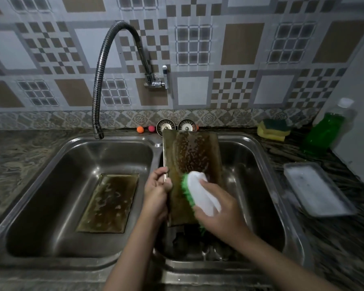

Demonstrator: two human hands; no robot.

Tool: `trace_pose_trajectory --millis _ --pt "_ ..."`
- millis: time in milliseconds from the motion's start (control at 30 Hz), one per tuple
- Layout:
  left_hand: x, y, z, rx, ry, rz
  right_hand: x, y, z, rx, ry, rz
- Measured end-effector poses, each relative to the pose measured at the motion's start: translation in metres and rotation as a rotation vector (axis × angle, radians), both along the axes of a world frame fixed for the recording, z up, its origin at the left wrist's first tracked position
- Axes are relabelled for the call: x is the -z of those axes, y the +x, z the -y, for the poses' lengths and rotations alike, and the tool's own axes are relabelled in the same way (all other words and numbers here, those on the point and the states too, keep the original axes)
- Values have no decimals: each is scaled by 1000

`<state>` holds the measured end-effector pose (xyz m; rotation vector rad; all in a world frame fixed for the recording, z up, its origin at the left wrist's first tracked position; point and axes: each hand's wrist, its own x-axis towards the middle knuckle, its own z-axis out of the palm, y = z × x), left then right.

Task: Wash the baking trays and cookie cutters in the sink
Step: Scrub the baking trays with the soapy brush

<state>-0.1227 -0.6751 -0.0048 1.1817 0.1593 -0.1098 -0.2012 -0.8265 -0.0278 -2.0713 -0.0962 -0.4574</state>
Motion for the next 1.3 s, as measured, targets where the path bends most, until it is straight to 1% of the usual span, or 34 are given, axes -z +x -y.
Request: trace_pose_trajectory --millis 100,200,267,333,433,500,567,667,767,833,900,1000,1067,1133,1200,1300 --pt "-6 0 -4 20 0 44 3 20 37 154 48 -70" --pt "0 -7 13 70 21 61 -26 66 55 314 29 -58" --pt "3 -9 25 93 32 52 -46 76 39 285 41 -59" --pt "3 -5 28 72 24 31 -52 61 7 197 29 -36" --pt "2 4 17 -42 4 15 -25 12 -28 75 61 13" --pt "1 7 8 -86 -1 34 -2 -3 -18 83 117 -13" --pt "0 4 6 -71 -16 59 7 8 9 182 155 -83" --pt "2 -8 24 10 -12 67 -9 40 36 309 150 -89" --pt "1 -10 41 15 -25 46 -30 41 13 272 175 -32" --pt "-2 -6 39 -41 -32 28 -18 16 -8 165 189 -1" --pt "-4 -7 32 -78 -32 40 2 -11 -12 93 189 -30" --pt "-5 -18 29 -68 -18 67 13 -3 23 169 188 -105" --pt "-2 -28 38 -13 28 62 1 28 49 243 173 -114" --pt "2 -39 50 76 76 62 -26 58 60 264 177 -77" --pt "5 -45 61 129 99 57 -53 73 53 221 149 -39" --pt "0 -45 60 72 58 32 -64 57 25 76 81 -3"
